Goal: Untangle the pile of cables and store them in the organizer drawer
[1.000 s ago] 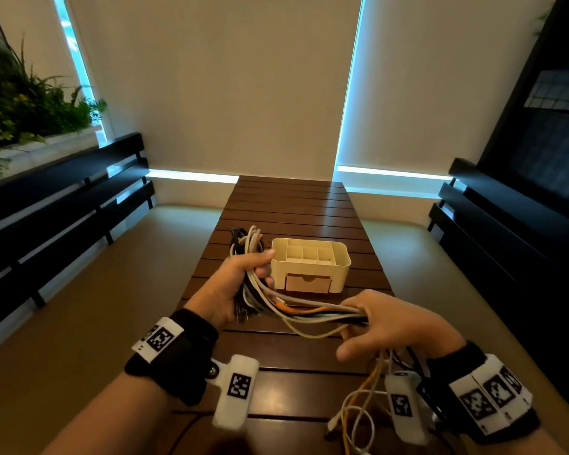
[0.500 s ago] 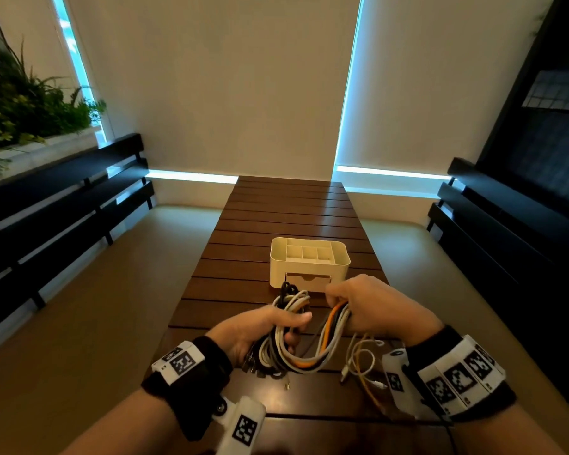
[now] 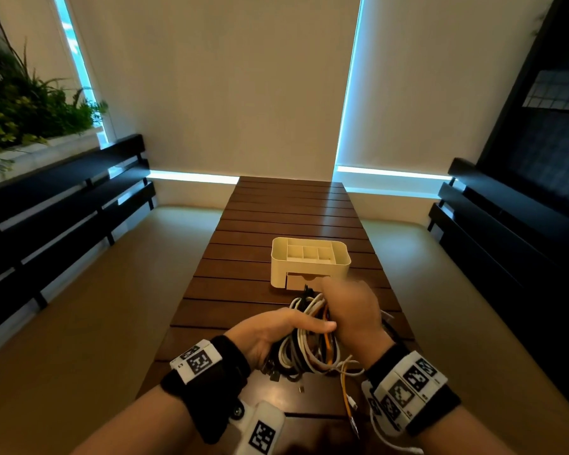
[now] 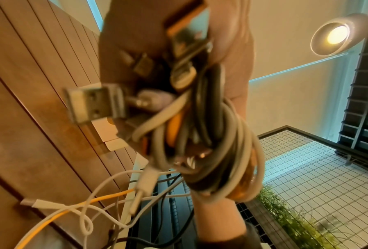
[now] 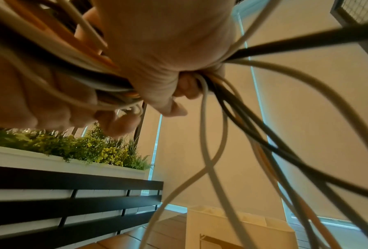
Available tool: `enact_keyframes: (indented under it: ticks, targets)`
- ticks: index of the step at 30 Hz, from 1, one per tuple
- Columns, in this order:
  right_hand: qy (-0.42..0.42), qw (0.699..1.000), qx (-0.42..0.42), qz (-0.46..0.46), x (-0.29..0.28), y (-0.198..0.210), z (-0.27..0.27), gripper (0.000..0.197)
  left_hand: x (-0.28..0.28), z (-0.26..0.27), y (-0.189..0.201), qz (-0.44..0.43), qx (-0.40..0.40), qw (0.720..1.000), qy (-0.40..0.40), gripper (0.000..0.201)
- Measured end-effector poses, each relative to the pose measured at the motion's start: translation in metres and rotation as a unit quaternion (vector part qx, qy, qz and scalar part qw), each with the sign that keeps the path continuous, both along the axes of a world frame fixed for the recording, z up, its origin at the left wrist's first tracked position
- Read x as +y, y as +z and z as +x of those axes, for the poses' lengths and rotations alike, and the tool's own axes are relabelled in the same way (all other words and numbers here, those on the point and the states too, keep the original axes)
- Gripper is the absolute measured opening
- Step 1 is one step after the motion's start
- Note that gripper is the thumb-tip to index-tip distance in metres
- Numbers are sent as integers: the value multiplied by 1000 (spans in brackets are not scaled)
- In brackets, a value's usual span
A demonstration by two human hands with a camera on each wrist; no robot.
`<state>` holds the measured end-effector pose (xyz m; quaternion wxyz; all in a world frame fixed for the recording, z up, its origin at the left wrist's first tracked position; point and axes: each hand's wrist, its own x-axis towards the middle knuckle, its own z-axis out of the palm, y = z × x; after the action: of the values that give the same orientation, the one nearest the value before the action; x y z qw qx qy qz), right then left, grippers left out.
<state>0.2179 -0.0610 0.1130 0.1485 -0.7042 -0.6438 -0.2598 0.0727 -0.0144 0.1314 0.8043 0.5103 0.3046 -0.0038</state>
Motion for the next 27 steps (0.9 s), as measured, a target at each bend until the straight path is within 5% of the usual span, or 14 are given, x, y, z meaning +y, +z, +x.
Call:
enact_keyframes:
  ticks: [4, 7, 13, 18, 22, 27]
  targets:
    - [-55, 996, 50, 45, 3, -4, -10, 17, -1, 4, -1, 76, 31, 996, 18, 26]
    - [-61, 994, 62, 61, 3, -8, -14, 24, 1, 4, 0, 127, 23, 992, 15, 9]
    - [-57, 994, 74, 64, 2, -4, -15, 35, 1, 3, 4, 124, -14, 992, 5, 7]
    - [-43, 992, 81, 89, 2, 0, -18, 33, 3, 3, 4, 132, -24, 991, 15, 27]
    - [-50, 991, 75, 103, 1, 3, -21, 38, 3, 3, 5, 156, -20, 987, 2, 18]
    - [-43, 991, 79, 97, -1, 1, -23, 47, 4, 1, 0, 192, -31, 981, -14, 44]
